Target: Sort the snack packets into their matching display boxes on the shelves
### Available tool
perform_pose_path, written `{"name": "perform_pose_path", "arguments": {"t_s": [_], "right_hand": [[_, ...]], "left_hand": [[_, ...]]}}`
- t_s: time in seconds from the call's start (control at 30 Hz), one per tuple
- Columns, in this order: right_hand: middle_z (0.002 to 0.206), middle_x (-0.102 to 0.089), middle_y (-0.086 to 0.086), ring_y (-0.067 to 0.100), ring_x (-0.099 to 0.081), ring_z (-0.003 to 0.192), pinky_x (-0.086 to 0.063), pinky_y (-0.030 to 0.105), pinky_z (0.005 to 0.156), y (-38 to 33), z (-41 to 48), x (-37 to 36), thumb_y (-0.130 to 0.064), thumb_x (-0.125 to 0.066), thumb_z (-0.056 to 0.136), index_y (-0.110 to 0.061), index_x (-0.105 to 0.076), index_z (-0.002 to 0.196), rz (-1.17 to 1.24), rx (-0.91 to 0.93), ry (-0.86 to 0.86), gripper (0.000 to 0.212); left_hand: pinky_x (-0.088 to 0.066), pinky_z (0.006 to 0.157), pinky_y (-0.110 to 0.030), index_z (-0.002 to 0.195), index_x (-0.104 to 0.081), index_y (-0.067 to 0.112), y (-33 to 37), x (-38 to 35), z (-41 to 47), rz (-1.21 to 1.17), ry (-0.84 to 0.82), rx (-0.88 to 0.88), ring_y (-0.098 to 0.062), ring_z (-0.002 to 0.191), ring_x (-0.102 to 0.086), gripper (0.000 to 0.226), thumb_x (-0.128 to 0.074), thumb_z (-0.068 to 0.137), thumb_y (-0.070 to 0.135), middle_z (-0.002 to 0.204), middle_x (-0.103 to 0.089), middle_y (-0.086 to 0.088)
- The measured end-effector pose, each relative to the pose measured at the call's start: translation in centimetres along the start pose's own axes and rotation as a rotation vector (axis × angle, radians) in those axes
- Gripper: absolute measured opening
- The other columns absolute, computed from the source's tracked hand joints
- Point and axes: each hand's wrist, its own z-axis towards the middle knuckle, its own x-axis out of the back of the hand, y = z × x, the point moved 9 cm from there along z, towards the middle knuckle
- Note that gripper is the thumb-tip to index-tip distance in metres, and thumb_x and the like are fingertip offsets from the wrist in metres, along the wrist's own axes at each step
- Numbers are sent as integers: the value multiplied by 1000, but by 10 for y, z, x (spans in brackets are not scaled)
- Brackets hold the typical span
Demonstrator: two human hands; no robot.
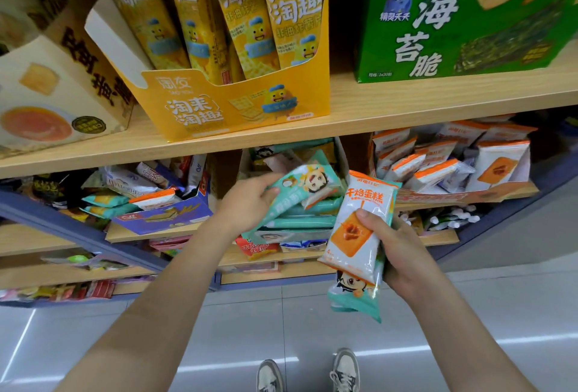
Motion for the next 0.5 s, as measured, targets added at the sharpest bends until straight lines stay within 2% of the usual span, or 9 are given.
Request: {"name": "perform_pose_path", "arguments": {"t_s": [0.03,0.1,0.2,0.3,0.4,0.5], "right_hand": [[95,-77,8,23,-75,82,-58,41,70,0,0,0,-25,-76,75,-15,-64,112,2,-4,7,40],[96,-77,8,24,-75,84,-58,42,73,1,0,0,-25,-74,83,-14,-65,113,-1,-19,19,33],[100,-76,10,27,-75,89,-60,43,71,2,0,2,-31,-73,84,-17,-63,117,20,-36,37,38],[100,-76,9,27,-75,87,-60,43,68,0,-1,2,-34,-72,84,-21,-62,117,38,-26,40,37],[98,-77,7,26,-75,85,-60,45,71,-3,-2,0,-35,-73,83,-23,-62,117,45,3,43,38],[97,-77,5,23,-75,83,-61,42,68,-6,-2,-6,-32,-74,82,-23,-61,119,77,41,46,40]], "left_hand": [[-48,81,-37,139,-50,34,2,-6,1,55,-2,-43,-22,103,-58,39,-46,102,23,121,-64,-2],[-38,94,-40,140,-46,39,9,-10,2,208,28,-126,-22,118,-49,41,-42,103,23,128,-60,4],[-26,88,-39,142,-41,42,17,-13,7,340,-4,-162,-20,121,-42,47,-38,103,16,125,-57,8],[-26,84,-39,143,-35,47,17,-19,13,400,-67,-120,-21,122,-41,57,-35,101,9,125,-53,7],[-29,86,-41,145,-28,51,20,-24,15,456,-80,-134,-21,120,-40,70,-35,96,2,125,-52,6],[-30,90,-42,146,-23,53,23,-28,15,498,-60,-136,-21,121,-38,71,-36,95,5,130,-49,4]]}}
